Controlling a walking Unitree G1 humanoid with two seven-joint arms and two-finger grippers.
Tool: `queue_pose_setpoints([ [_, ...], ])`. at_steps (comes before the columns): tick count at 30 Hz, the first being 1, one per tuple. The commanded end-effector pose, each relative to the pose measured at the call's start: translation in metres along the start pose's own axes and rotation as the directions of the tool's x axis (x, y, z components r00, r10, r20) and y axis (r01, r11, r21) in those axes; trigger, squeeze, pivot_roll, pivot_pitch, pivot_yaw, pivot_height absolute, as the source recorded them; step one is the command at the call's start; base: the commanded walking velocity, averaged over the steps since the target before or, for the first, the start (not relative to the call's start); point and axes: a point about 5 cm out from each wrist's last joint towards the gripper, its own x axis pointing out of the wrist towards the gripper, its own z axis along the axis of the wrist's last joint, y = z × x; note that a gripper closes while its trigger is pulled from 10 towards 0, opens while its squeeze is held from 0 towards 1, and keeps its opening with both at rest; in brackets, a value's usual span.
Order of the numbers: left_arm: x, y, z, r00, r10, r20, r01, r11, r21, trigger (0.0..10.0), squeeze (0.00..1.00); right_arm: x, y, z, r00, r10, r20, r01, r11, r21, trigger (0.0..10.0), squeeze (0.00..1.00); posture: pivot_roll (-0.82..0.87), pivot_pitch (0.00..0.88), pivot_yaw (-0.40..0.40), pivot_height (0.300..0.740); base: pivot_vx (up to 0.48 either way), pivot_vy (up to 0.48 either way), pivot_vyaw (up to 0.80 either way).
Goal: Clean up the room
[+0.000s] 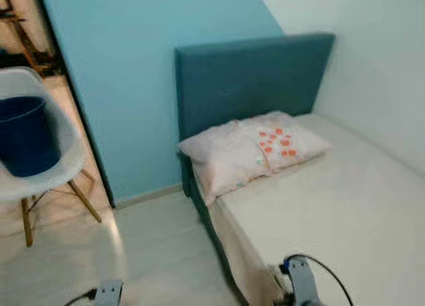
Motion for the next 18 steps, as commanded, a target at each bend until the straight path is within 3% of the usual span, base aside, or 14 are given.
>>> queue_pose_setpoints([
  [1,-0.0021,0.0007,-0.0107,0.999,0.000,-0.038,0.001,1.000,0.012,10.0,0.00,-0.0002,-0.0013,0.0005,1.000,-0.001,-0.001,0.001,1.000,-0.007,10.0,0.00,0.05,0.000,-0.048,0.740,0.000,0.000,0.80],
  [18,-0.0025,0.0031,-0.0116,0.999,-0.011,-0.047,0.014,0.998,0.055,10.0,0.00,0.0005,0.0063,-0.0063,1.000,0.006,-0.011,-0.005,0.999,0.032,10.0,0.00,0.02,0.000,-0.005,0.740,0.000,0.000,0.80],
])
